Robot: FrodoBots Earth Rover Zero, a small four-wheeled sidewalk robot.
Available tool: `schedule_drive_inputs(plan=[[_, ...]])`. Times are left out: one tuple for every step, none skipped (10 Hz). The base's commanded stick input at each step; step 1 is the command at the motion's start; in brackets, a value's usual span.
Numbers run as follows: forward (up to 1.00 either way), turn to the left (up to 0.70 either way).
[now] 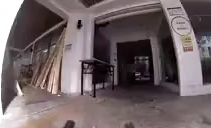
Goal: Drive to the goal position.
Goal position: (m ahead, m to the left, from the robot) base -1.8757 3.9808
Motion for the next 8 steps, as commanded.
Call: schedule_drive_inputs(plan=[[0.43,-0.25],[0.43,-0.25],[0.66,-0.13],[0.66,-0.13],[0.66,-0.13],[0.66,-0.13],[0.66,-0.13],[0.66,-0.13]])
